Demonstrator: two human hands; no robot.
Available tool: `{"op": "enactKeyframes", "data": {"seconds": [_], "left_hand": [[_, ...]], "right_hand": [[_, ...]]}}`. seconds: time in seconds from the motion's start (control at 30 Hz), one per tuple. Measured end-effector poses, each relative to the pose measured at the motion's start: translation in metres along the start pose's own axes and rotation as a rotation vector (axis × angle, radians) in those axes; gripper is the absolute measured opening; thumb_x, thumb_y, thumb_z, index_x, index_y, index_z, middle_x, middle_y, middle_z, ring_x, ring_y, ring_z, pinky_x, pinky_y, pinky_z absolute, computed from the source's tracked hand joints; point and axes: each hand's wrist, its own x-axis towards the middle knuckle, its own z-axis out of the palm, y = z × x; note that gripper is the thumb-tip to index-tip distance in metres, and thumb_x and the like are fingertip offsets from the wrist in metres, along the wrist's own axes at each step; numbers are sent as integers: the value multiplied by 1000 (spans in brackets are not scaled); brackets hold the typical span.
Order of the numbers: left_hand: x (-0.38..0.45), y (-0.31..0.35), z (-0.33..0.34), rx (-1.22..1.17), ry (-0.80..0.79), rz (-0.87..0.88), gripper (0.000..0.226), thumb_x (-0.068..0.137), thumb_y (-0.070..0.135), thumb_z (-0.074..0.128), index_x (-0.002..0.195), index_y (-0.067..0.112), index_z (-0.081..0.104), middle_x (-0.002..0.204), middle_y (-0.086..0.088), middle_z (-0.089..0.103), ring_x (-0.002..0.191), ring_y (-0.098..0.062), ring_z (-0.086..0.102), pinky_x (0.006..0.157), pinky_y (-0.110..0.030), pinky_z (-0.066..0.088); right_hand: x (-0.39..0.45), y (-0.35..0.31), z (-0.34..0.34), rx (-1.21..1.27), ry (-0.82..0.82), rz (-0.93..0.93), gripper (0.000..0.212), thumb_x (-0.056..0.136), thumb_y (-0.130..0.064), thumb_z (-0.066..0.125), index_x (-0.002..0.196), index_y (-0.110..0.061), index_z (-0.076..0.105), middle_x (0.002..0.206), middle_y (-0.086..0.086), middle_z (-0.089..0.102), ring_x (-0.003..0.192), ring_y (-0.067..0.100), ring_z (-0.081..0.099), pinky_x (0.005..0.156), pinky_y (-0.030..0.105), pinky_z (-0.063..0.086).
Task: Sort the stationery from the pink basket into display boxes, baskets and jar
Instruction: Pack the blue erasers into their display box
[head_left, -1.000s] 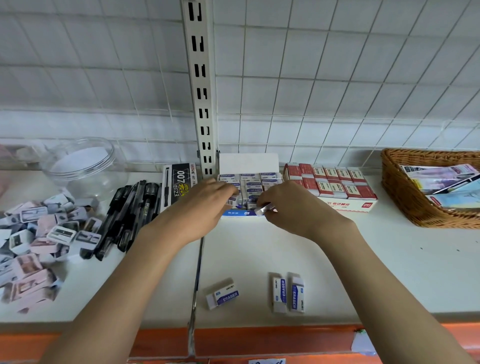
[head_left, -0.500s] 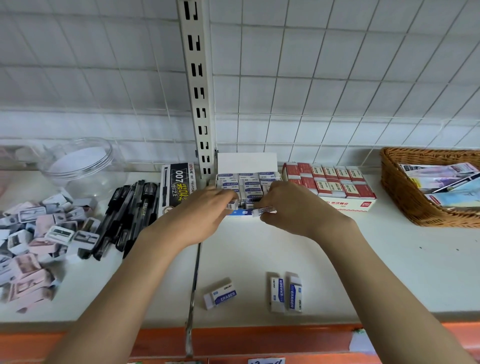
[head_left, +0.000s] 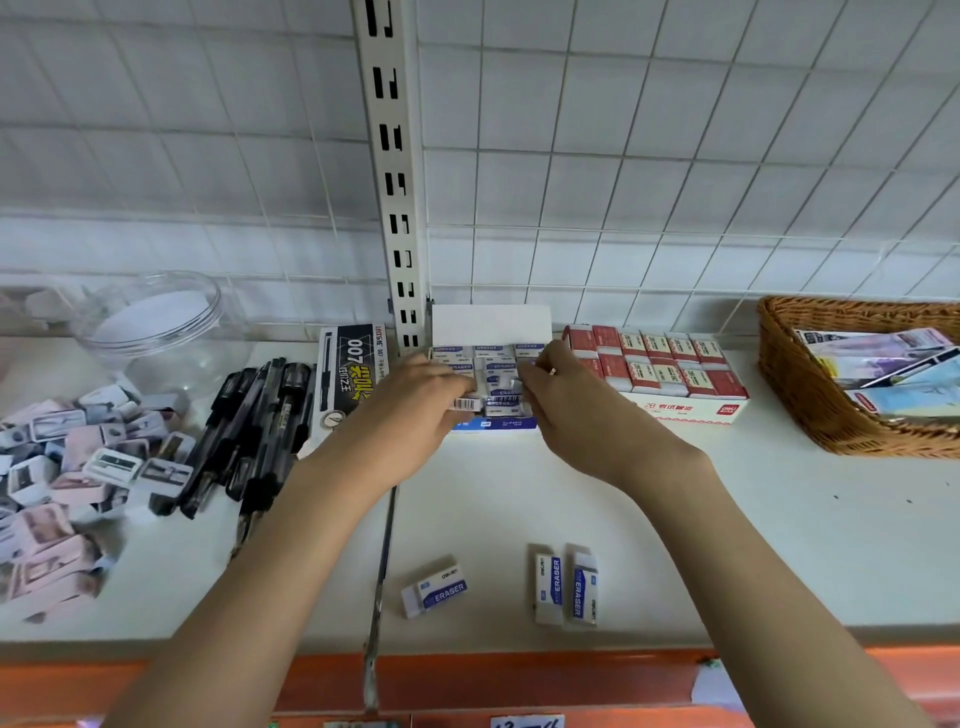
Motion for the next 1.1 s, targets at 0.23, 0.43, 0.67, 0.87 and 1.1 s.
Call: {"op": "enactKeyframes", "data": {"seconds": [0.23, 0.43, 0.67, 0.87, 1.1], "left_hand": [[2, 2, 4, -47, -30, -75, 34, 89, 2, 56, 122, 7, 61, 113, -10, 50, 113, -25, 45, 94, -24, 29], [2, 5, 4, -54, -13, -108, 36, 86, -6, 53, 119, 5, 62, 111, -9, 56, 110, -26, 50, 94, -29, 35], [-14, 7, 11, 141, 99, -9, 36, 44, -20, 66, 71, 3, 71, 70, -8, 61, 63, -29, 61, 55, -38, 54], [-20, 11, 15, 154, 95, -24, 40, 35, -18, 75, 70, 2, 72, 68, -8, 58, 64, -28, 60, 56, -30, 53], [-8, 8, 1, 94, -13, -67, 17, 90, 10, 55, 102, 2, 64, 101, -12, 67, 99, -30, 60, 84, -40, 46]], "right_hand": [[-3, 1, 9, 62, 75, 1, 26, 91, 1, 48, 111, -8, 62, 107, 11, 56, 94, 33, 58, 78, 43, 50], [-3, 4, 7, 108, 104, 0, 21, 94, -5, 49, 104, -6, 67, 105, 12, 60, 92, 32, 60, 79, 41, 50], [-5, 5, 6, 124, 124, 13, 21, 93, -5, 49, 107, -7, 64, 106, 12, 59, 91, 36, 59, 76, 43, 50], [-8, 7, 10, 140, 105, 36, 23, 95, -6, 47, 114, -3, 59, 115, 12, 50, 96, 35, 58, 82, 42, 51], [-8, 7, 8, 140, 87, 6, 23, 95, -5, 47, 112, -3, 62, 111, 11, 48, 93, 34, 58, 83, 41, 49]]}}
